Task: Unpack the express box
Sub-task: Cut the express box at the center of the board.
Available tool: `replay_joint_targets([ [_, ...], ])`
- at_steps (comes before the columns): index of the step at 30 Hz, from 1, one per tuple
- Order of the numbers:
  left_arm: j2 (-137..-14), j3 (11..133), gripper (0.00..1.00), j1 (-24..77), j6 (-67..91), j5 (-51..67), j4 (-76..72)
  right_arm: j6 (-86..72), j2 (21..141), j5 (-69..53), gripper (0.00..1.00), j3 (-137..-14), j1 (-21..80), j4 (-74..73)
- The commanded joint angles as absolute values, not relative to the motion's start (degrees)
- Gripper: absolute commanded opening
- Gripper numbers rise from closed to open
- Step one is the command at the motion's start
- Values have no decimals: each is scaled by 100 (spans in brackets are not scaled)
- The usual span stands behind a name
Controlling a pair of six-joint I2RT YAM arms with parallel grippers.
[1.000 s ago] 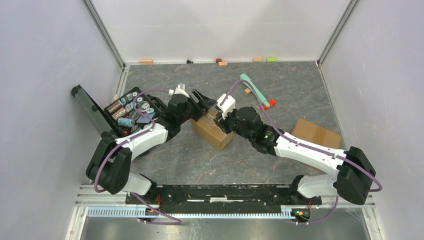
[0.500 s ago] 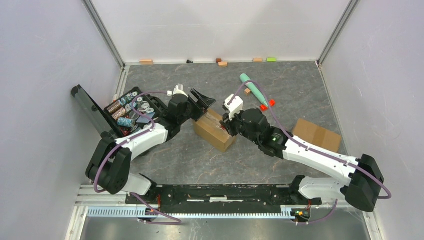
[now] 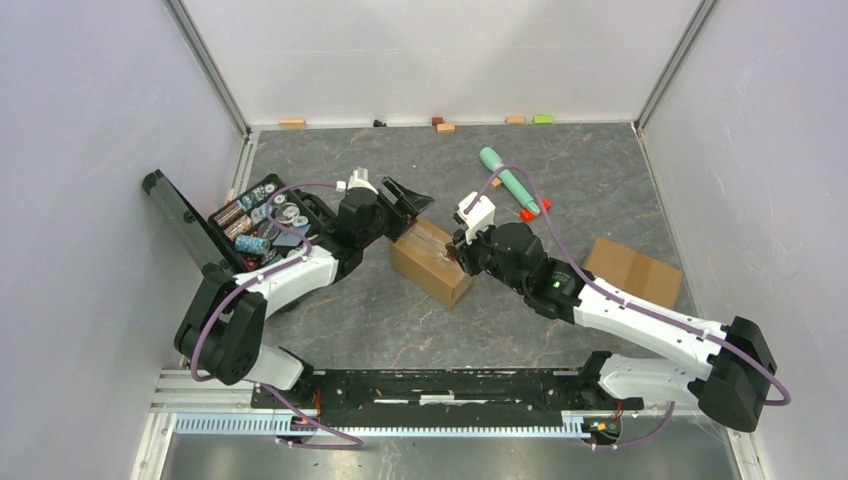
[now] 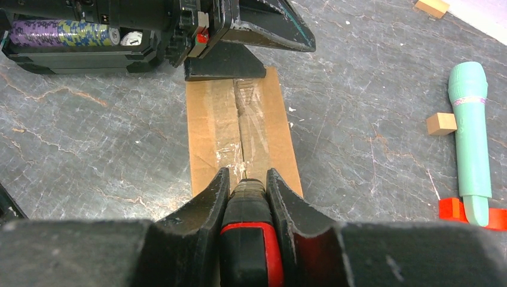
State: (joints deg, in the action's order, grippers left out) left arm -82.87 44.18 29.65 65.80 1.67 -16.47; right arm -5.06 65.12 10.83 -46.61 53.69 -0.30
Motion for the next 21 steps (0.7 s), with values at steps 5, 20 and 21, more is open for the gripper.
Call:
replay_joint_targets([
  [5, -8787, 3900, 86, 2780, 6307, -593, -378, -695, 6092, 1178, 0, -4237, 5392, -959],
  [20, -8126, 4753, 88, 2736, 5164, -100, -76, -873, 5856, 1235, 0, -3727, 5398, -42],
  [21, -8013, 4906, 88, 2738, 5063, -76, 32, -866, 5902, 1204, 0, -3758, 5401, 159],
])
